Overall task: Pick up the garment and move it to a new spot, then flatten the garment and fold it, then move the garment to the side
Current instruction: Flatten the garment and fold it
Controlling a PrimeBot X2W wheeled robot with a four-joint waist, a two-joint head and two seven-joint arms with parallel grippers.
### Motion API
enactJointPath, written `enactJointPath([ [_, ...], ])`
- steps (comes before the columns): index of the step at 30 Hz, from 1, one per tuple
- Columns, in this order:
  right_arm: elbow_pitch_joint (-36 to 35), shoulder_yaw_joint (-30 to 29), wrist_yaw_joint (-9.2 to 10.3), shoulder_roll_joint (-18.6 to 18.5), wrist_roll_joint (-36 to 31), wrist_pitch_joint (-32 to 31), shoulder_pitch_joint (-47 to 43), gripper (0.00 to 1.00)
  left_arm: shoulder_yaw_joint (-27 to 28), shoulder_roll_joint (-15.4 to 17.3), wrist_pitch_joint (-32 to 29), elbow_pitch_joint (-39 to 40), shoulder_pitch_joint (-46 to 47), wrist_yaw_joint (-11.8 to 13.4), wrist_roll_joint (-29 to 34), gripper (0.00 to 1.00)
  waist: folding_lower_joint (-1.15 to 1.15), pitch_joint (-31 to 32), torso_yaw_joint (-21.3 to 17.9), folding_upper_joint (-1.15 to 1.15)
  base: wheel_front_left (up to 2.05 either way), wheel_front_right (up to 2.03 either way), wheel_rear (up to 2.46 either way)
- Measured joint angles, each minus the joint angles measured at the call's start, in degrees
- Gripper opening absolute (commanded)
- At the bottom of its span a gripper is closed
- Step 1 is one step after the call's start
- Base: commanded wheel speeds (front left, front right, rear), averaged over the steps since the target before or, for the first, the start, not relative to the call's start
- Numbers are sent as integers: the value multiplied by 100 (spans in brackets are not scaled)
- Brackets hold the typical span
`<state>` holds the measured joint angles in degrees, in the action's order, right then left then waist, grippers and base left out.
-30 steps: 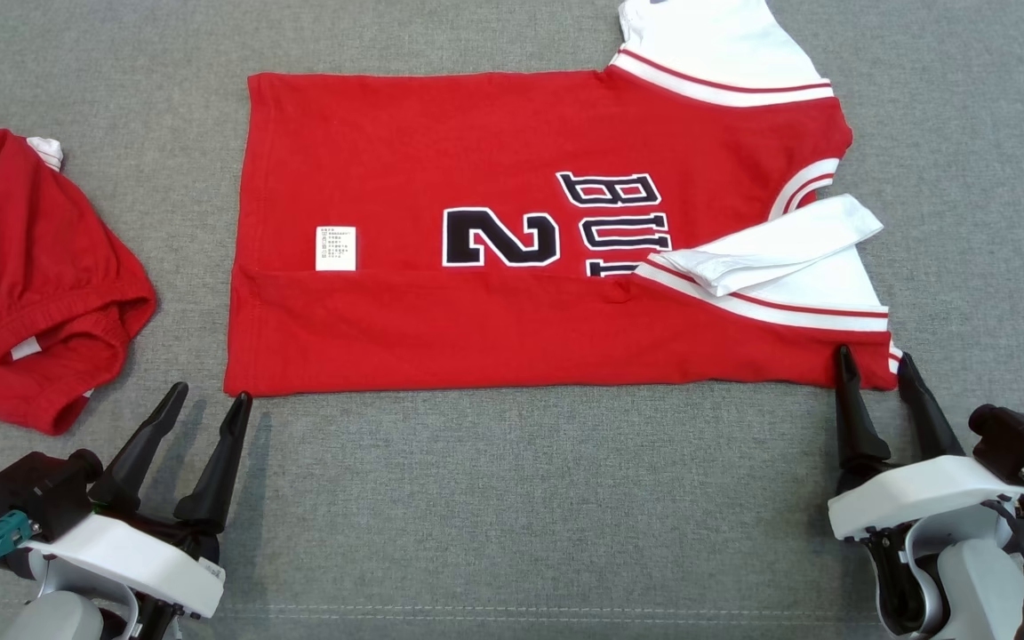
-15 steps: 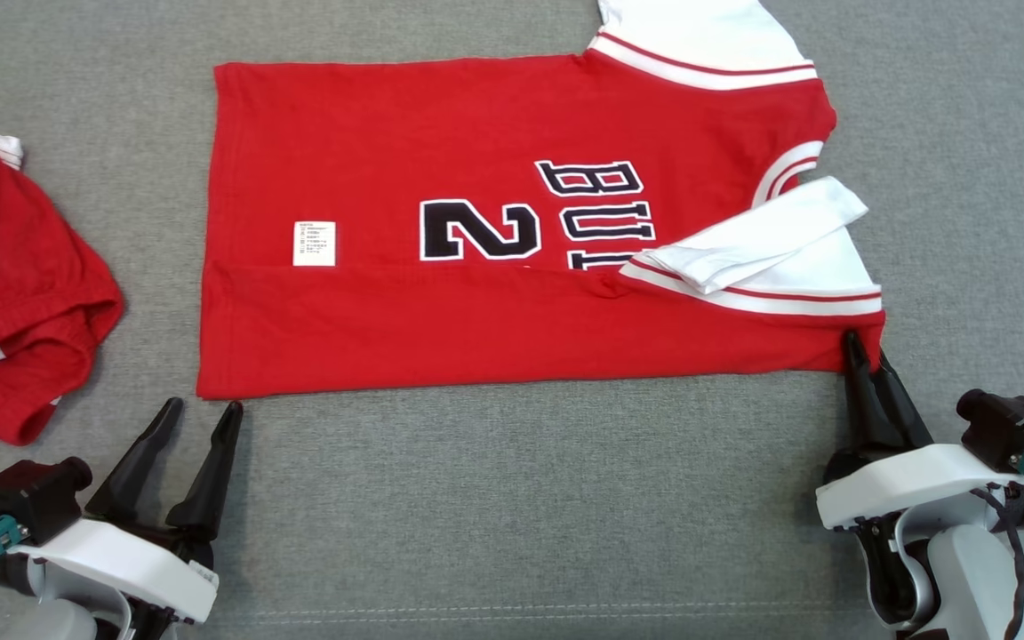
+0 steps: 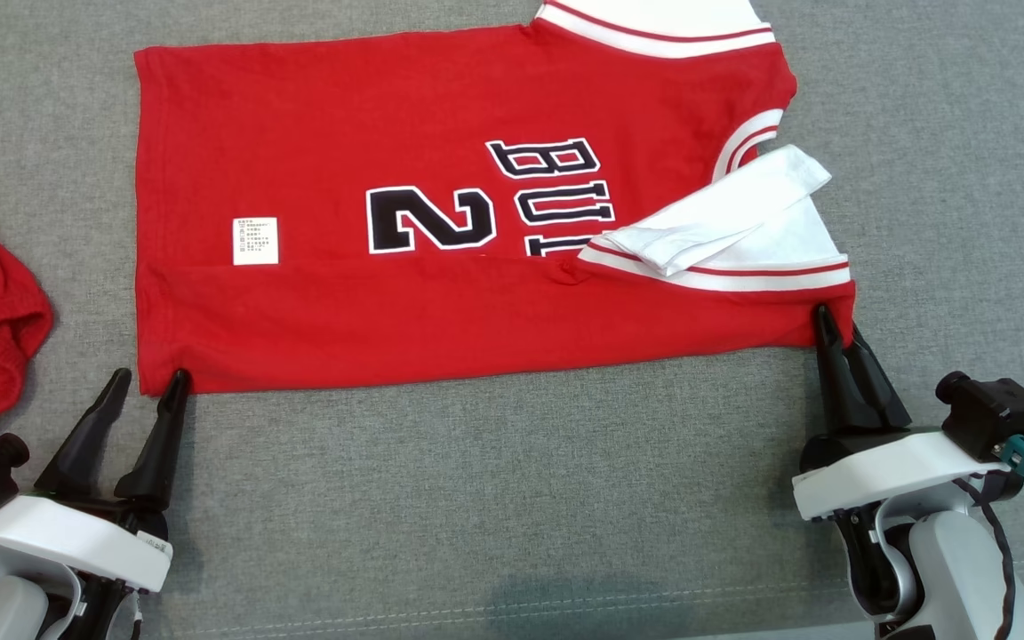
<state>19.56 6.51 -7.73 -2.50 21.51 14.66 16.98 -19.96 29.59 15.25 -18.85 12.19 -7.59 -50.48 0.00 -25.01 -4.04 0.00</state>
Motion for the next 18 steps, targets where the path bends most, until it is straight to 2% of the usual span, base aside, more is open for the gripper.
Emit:
enactJointPath([
  [2, -25, 1, 0, 0, 0, 0, -2, 0, -57, 40, 0, 48, 0, 1, -16, 98, 0, -8, -11, 0, 0, 0, 0],
  [3, -30, 1, 0, 0, 0, 0, -4, 0, -97, 68, 10, 71, 0, 1, -42, 65, 0, -11, -14, 0, 0, 0, 0],
  [4, -31, 0, 0, 1, 0, 0, -10, 0, -136, 93, 11, 105, 0, 3, -55, 38, 0, -10, -15, 0, 0, 0, 0],
  [5, -33, -3, 0, 0, 0, 0, -14, 0, -180, 123, 12, 141, 0, 9, -57, 16, 0, -8, -15, 0, 0, 0, 0],
  [6, -34, -5, 0, 0, 0, 0, -21, 0, -240, 160, 12, 160, 0, 9, -60, 0, 0, -4, -14, 0, 0, 0, 0],
  [18, 25, -77, 0, 1, -20, 0, -35, 0, -723, 230, -15, 197, -3, 9, -253, 0, 0, 171, 22, 0, 0, 0, 0],
])
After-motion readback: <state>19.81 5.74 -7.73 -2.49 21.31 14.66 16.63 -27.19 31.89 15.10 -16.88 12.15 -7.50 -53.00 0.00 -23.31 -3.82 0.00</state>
